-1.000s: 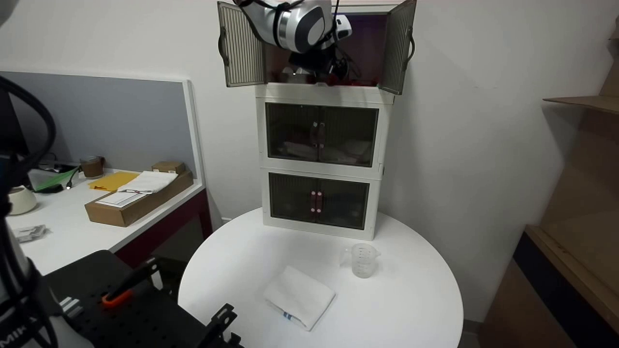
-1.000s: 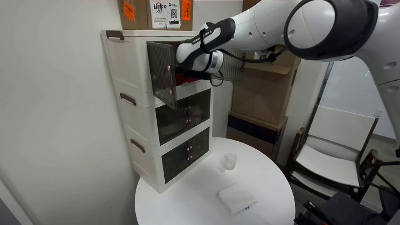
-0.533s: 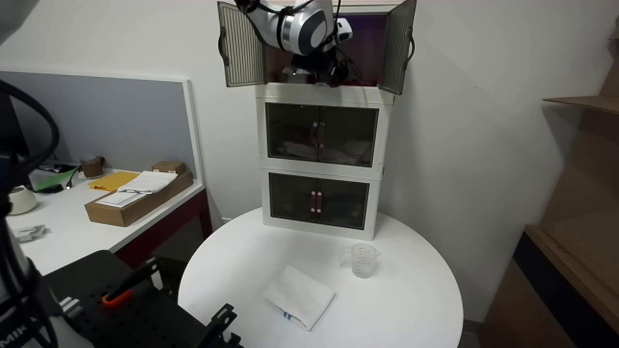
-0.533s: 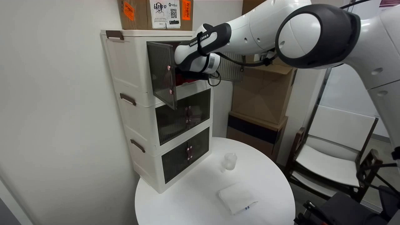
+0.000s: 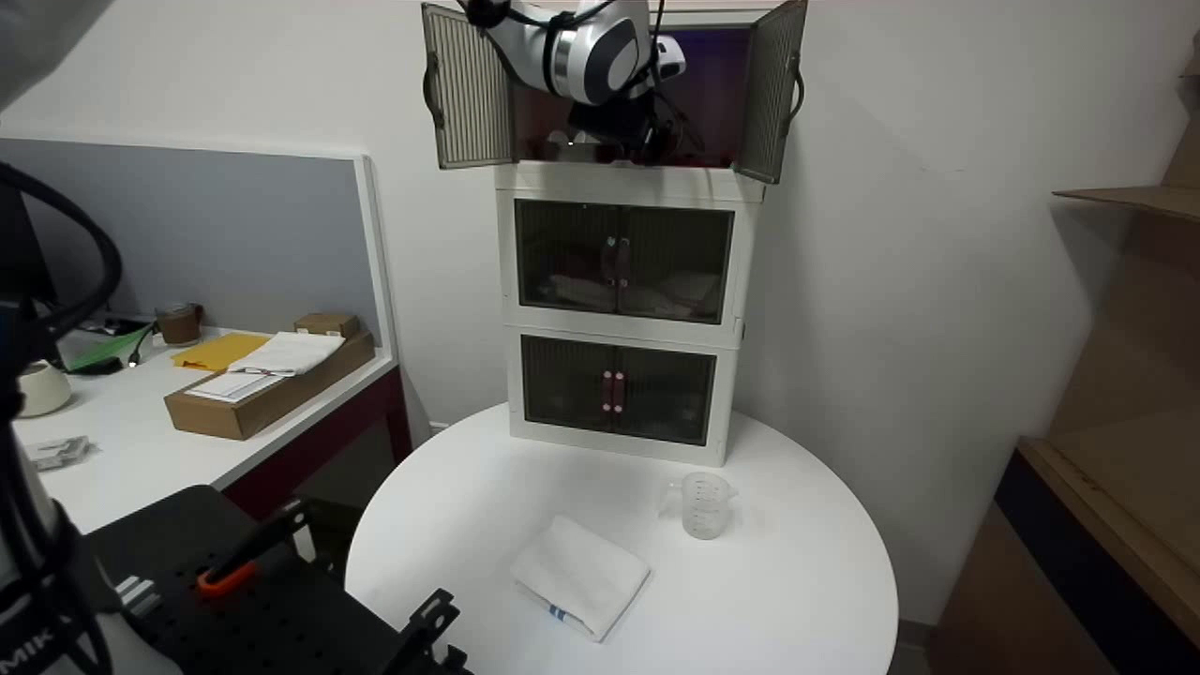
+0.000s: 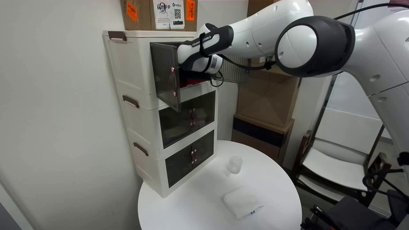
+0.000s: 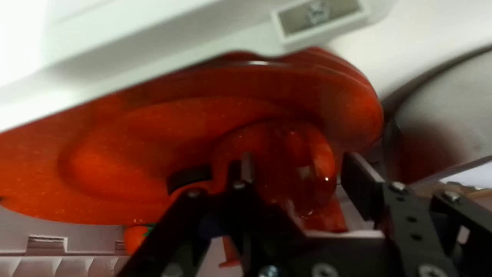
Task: Shift the red cup to the table
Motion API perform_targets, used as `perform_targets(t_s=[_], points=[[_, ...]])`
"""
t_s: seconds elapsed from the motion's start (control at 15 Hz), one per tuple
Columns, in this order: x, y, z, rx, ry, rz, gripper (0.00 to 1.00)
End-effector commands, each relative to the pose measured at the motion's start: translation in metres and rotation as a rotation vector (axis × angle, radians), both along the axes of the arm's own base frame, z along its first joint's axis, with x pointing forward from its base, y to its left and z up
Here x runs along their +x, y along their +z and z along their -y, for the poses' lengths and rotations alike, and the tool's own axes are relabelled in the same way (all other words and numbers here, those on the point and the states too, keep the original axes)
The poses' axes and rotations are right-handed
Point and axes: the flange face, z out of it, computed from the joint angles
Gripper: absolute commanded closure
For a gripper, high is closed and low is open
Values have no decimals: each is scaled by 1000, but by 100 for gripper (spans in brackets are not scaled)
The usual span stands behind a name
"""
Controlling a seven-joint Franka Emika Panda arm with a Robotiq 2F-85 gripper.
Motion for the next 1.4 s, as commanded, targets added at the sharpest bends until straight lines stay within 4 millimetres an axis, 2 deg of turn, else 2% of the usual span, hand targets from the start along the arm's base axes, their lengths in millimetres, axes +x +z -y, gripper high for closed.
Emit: perform_targets(t_s=[0.0,0.27,0.87,1.33], points=[[9,4,-4,-14,12,0,72],[11,4,-8,-14,17,-4,99],[2,9,-7,-6,9,-14,96],[-15,28,5,-25,-21,5,96]])
